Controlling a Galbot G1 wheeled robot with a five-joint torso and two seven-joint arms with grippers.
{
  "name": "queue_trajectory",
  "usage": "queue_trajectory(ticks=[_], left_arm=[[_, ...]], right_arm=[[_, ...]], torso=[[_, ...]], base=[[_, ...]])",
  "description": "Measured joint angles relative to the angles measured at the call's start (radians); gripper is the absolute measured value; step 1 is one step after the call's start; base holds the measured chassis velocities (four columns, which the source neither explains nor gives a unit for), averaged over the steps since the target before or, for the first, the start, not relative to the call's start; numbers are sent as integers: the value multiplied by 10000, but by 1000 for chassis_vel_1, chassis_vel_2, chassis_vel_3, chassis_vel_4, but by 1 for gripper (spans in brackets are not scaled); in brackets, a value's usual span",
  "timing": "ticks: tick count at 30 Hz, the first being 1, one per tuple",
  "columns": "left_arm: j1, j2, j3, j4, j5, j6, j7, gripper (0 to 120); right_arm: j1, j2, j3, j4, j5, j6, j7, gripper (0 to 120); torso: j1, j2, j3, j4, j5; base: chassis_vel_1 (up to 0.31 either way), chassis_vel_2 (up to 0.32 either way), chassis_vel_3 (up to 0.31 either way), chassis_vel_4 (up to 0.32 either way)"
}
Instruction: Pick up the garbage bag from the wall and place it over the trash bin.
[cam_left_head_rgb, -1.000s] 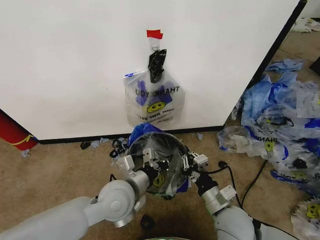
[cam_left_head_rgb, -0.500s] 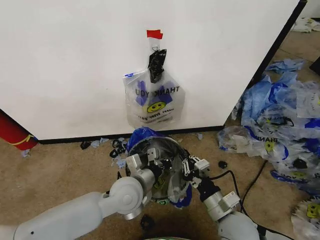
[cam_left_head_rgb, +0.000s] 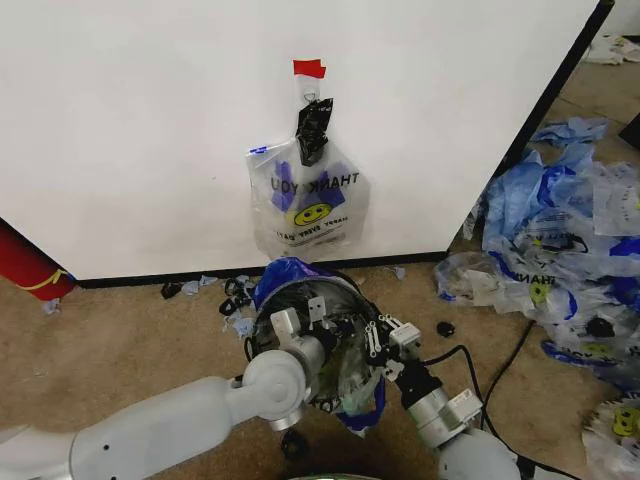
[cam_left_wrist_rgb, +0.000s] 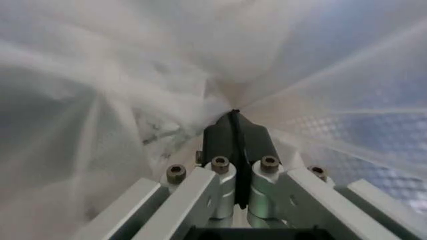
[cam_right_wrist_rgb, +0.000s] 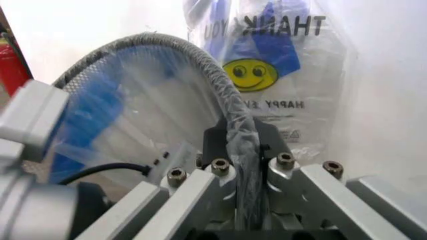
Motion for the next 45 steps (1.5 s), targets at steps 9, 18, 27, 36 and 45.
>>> queue_trajectory(ticks=[9,18,27,36,45], left_arm=[[-359,-301,157,789,230,-80,158,0],[-501,-296,105,1315,504,-166,353,0],[-605,-310,47,1615,645,-196,426,0],[-815,-320,308,1494,621,-196,288,0],[-920,-353,432,1478,650,-197,212,0]], right_arm=[[-108,38,21,0,-109,87,-35,0],[-82,103,-85,-60,-167,101,-45,0],[-71,121,-142,-114,-234,139,-63,0],[7,195,-50,-173,-207,147,-66,0],[-66,149,123,-67,-160,135,-52,0]], torso=[[0,0,0,0,0],[0,0,0,1,0],[0,0,0,0,-1],[0,0,-1,0,0],[0,0,-1,-1,-1]], base=[[0,0,0,0],[0,0,0,0],[0,0,0,0],[0,0,0,0],[0,0,0,0]])
